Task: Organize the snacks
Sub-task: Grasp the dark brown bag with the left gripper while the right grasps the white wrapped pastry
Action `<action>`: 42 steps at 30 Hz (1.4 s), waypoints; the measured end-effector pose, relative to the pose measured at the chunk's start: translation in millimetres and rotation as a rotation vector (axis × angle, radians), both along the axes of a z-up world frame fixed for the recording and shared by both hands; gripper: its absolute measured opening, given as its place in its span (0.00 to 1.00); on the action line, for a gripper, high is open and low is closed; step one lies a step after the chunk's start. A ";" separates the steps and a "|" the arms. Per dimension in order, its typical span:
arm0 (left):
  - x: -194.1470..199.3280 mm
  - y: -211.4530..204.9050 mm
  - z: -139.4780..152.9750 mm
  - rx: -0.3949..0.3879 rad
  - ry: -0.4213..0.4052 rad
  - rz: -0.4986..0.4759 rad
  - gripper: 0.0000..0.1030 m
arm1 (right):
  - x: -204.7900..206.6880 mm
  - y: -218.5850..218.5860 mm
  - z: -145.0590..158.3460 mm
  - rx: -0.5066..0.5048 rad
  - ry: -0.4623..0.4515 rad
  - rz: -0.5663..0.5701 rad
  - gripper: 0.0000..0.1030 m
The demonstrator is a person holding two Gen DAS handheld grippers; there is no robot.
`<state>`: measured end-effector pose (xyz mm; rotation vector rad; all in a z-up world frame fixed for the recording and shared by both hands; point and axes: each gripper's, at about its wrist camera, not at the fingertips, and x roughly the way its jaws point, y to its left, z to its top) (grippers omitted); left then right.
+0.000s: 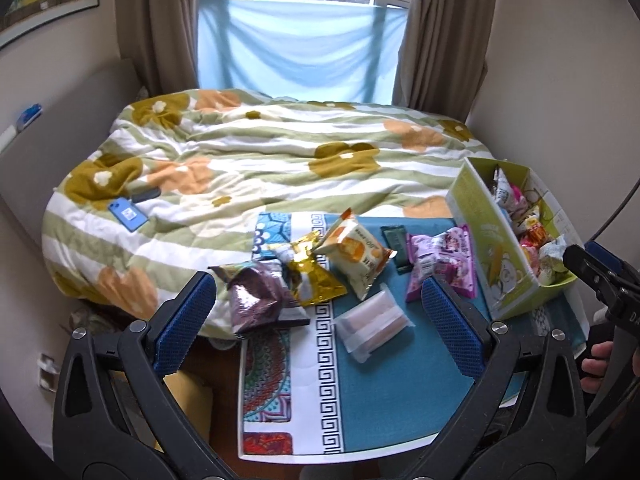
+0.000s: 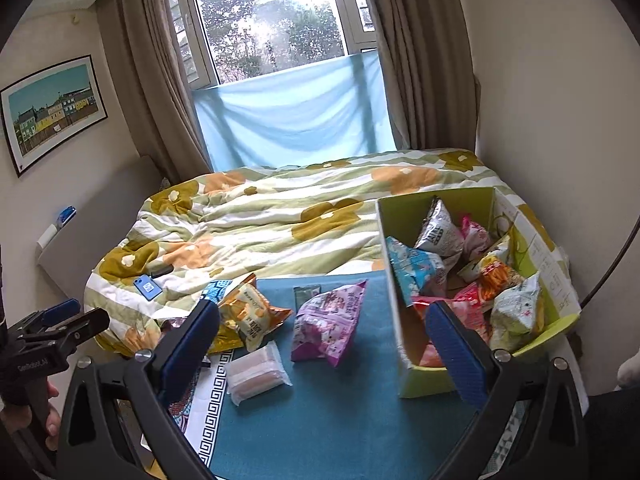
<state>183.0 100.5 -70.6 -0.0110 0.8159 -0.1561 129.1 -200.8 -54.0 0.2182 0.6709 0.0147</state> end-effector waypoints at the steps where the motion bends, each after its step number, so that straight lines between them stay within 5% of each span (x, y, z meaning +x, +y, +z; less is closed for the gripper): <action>1: 6.7 7.7 -7.3 0.001 0.017 0.016 0.99 | 3.0 8.5 -5.4 -0.004 0.007 0.012 0.99; 14: 104.6 44.4 -124.6 -0.031 0.273 0.160 0.99 | 66.5 99.3 -112.0 -0.111 0.219 0.248 0.99; 21: 136.7 40.5 -173.7 0.025 0.371 0.210 0.99 | 94.2 122.2 -166.3 -0.151 0.305 0.314 0.99; 25: 144.2 43.4 -187.6 0.024 0.398 0.229 0.99 | 107.2 125.7 -189.9 -0.138 0.352 0.340 0.99; 35: 148.3 38.8 -195.6 0.014 0.415 0.211 0.67 | 117.3 139.5 -220.2 -0.186 0.418 0.425 0.99; 42: 146.4 36.0 -192.4 0.033 0.415 0.193 0.56 | 123.4 147.6 -231.9 -0.188 0.437 0.457 0.99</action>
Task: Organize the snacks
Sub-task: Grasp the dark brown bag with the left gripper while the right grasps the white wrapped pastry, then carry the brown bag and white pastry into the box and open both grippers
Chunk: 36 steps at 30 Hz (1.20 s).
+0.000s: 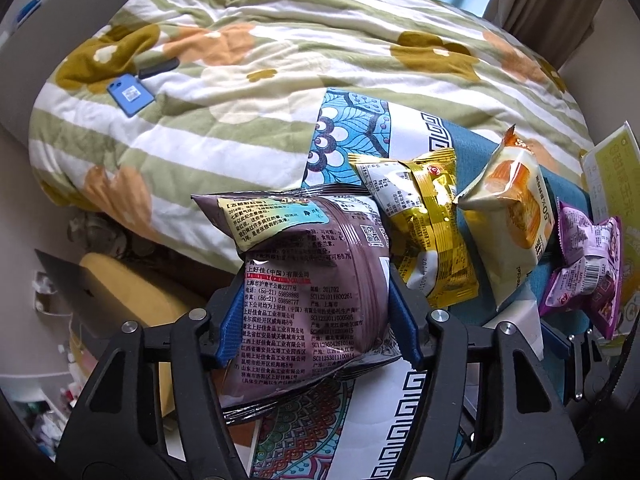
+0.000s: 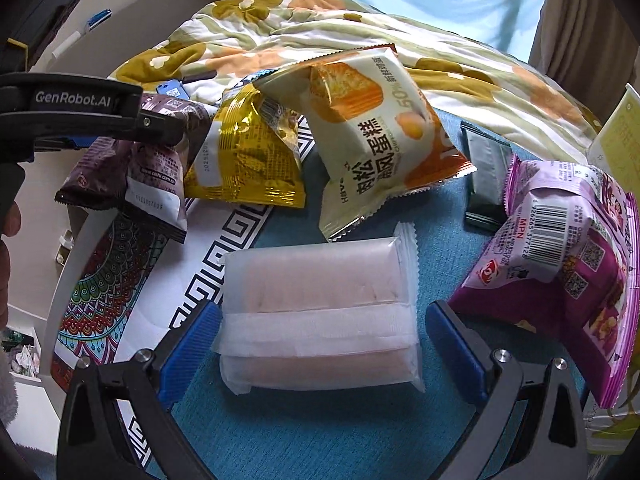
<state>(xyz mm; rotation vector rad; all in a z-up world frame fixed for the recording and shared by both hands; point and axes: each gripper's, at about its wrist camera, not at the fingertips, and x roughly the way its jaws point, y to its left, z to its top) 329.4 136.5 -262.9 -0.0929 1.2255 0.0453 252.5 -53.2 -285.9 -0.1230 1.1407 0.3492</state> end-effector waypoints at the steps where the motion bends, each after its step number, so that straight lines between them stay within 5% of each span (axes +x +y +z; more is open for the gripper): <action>1: -0.7 0.2 0.2 0.002 0.000 -0.002 0.56 | -0.2 2.5 -1.1 -0.006 -0.001 0.008 0.99; 11: -10.4 1.2 11.0 -0.007 -0.019 -0.005 0.55 | -6.5 18.8 -12.9 -0.085 -0.016 0.047 0.99; 18: -25.3 3.1 22.2 -0.016 -0.037 -0.009 0.55 | -8.3 15.0 -5.5 -0.080 -0.032 0.026 0.73; 22: -36.5 4.5 34.1 -0.021 -0.057 -0.018 0.55 | -10.8 12.5 0.3 -0.066 -0.028 0.018 0.70; 36: -85.7 -1.4 104.6 -0.047 -0.214 -0.083 0.55 | -45.9 4.6 79.7 -0.019 -0.168 -0.062 0.70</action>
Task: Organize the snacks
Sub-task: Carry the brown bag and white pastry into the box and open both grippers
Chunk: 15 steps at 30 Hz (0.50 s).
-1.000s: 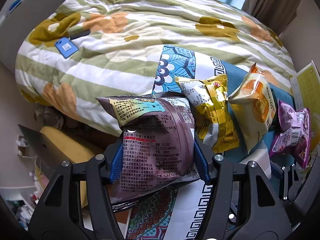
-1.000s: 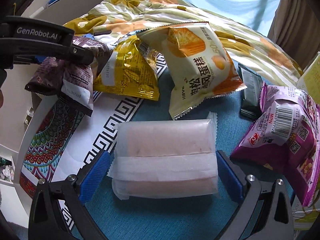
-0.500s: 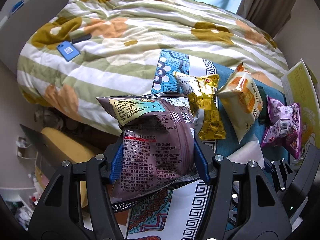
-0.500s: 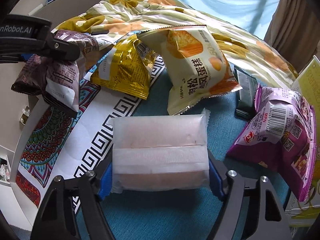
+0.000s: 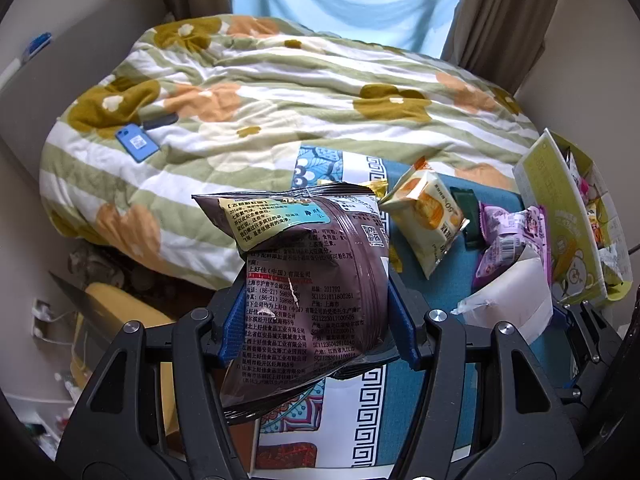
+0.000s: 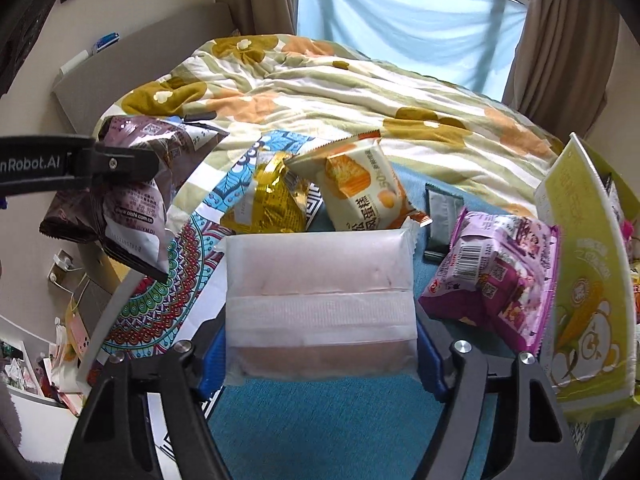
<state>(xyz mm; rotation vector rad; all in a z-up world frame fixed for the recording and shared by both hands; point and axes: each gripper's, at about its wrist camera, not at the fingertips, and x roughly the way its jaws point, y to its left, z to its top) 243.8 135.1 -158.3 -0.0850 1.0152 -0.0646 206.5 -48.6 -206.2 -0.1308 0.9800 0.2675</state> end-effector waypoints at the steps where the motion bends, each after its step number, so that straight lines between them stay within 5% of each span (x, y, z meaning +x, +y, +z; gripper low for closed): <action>1: -2.9 -2.1 5.2 -0.003 -0.013 -0.012 0.55 | -4.0 -2.8 8.0 0.011 -0.012 -0.012 0.70; 15: -14.8 -92.6 69.5 -0.081 -0.145 -0.221 0.55 | -51.3 -73.1 99.8 0.042 -0.152 -0.252 0.70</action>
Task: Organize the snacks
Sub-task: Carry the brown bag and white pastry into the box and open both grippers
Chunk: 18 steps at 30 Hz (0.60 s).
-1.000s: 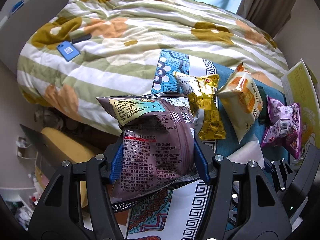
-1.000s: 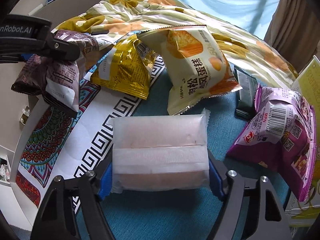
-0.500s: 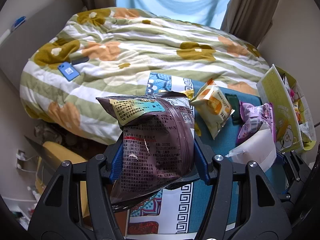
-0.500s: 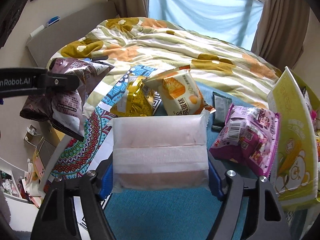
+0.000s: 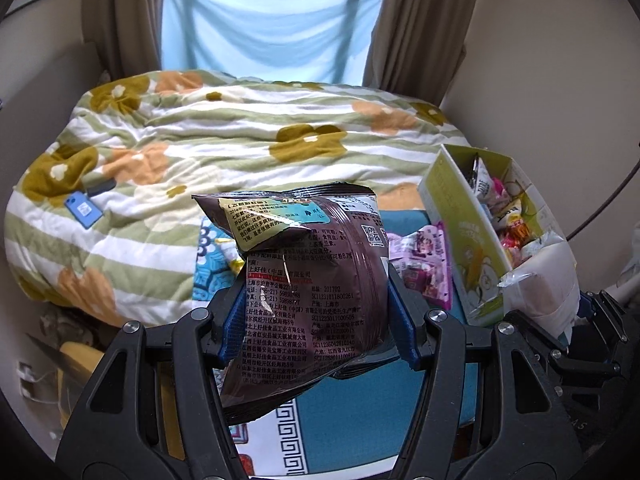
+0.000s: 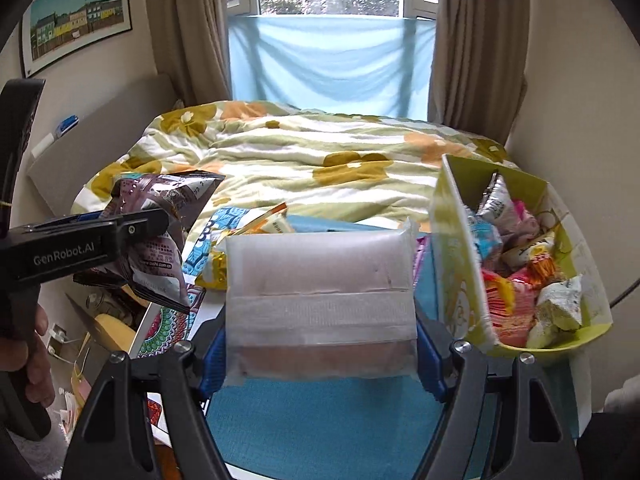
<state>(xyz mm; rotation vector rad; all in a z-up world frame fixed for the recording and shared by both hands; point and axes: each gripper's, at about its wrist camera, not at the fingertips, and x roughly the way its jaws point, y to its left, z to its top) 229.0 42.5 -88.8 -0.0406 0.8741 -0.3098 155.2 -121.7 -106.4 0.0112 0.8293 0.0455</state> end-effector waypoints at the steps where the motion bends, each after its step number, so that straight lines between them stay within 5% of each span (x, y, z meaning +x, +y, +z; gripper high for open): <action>1: -0.9 -9.6 4.1 -0.003 -0.007 -0.013 0.55 | -2.7 -8.9 5.2 0.006 -0.009 -0.019 0.70; 18: 3.1 -228.2 29.0 -0.045 -0.017 -0.135 0.55 | -18.8 -212.5 50.4 0.004 -0.059 -0.195 0.70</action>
